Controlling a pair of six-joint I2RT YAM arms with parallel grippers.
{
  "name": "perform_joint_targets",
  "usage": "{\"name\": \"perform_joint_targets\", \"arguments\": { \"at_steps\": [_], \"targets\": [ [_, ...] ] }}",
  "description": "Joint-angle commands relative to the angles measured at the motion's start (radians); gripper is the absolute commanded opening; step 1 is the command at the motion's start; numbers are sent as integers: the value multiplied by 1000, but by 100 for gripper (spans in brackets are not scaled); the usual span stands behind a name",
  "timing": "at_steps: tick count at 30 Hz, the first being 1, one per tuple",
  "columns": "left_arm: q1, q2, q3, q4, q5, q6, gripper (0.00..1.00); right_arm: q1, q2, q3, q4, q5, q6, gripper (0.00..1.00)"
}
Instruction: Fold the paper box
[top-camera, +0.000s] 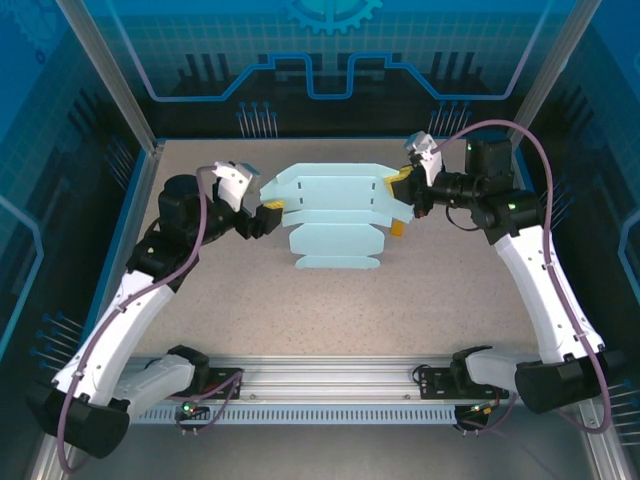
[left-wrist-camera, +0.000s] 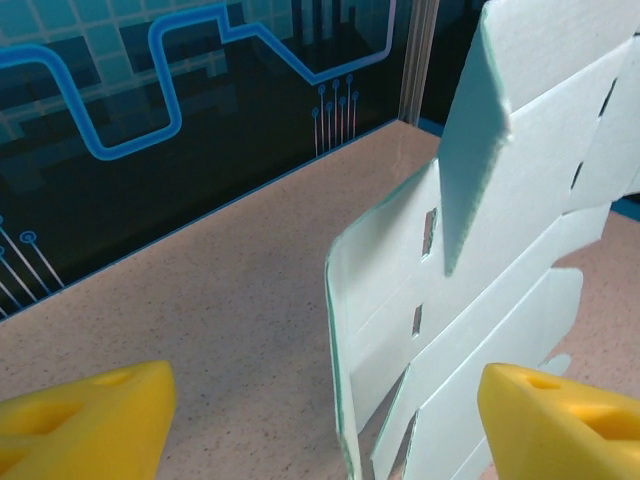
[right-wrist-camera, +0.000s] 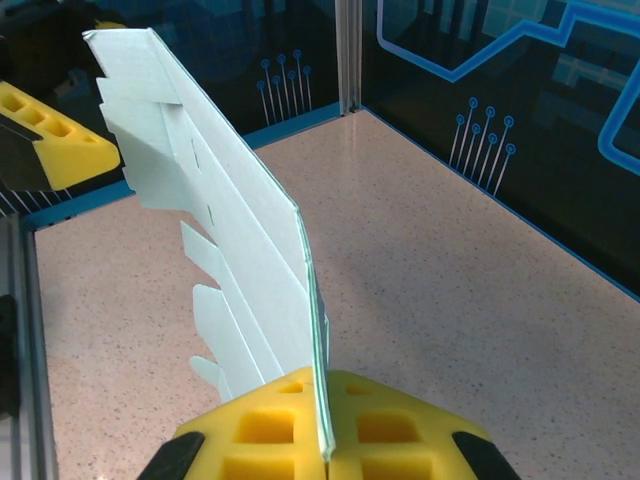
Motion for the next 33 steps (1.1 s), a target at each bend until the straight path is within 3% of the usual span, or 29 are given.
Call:
{"name": "perform_joint_targets", "arguments": {
  "at_steps": [1,6,13,33],
  "targets": [
    [24,-14,-35,115,89,-98,85,-20,-17,-7,38,-63,55,0],
    [46,-5,-90,222,187,-157,82,-32,-6,3,57,-106,74,0],
    [55,66,-79,298,335,-197,57,-50,3,-6,93,-142,100,0],
    [59,90,-81,353,409,-209,4,-85,26,-46,136,-130,108,0]
  ]
}}
